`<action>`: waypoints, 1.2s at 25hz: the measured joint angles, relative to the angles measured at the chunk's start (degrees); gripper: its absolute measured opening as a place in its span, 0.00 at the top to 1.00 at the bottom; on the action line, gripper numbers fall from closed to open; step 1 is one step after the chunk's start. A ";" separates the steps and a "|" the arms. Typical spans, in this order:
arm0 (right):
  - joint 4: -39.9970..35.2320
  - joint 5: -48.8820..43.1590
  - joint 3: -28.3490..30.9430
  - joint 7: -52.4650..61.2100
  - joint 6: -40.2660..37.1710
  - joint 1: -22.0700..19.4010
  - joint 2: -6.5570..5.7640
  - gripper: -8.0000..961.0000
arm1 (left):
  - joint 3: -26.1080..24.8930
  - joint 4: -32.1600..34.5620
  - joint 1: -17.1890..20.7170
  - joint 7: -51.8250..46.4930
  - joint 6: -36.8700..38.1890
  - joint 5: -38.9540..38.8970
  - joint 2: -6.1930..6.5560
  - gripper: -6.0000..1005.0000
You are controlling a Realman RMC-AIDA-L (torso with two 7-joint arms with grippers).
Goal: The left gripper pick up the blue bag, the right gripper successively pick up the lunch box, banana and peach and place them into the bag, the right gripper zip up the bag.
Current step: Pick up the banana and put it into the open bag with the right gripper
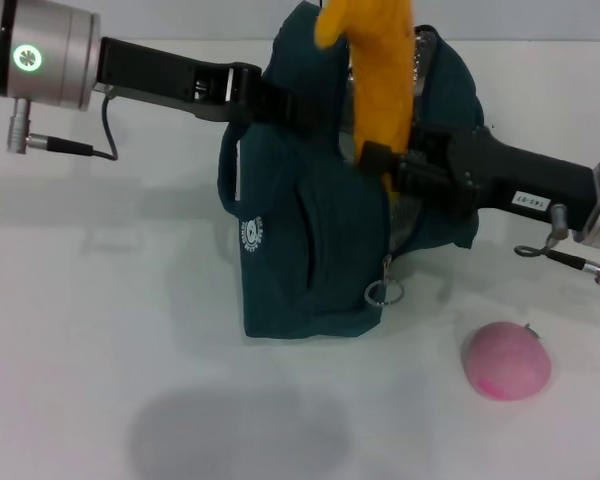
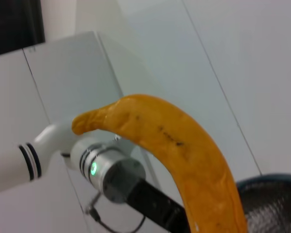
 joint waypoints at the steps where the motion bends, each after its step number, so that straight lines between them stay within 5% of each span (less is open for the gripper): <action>1: 0.02 0.00 -0.51 0.00 0.42 0.13 0.00 0.53 | 0.00 0.00 -0.03 -0.01 0.00 0.01 0.00 0.95; 26: -0.93 0.28 -4.33 1.42 1.04 0.10 -0.02 0.52 | 0.19 0.00 -0.54 -0.90 0.01 0.04 0.00 0.95; 30: -3.53 0.27 -3.90 1.67 1.00 -1.70 -0.08 0.39 | 0.25 0.00 -0.42 -1.10 0.01 0.03 0.00 0.95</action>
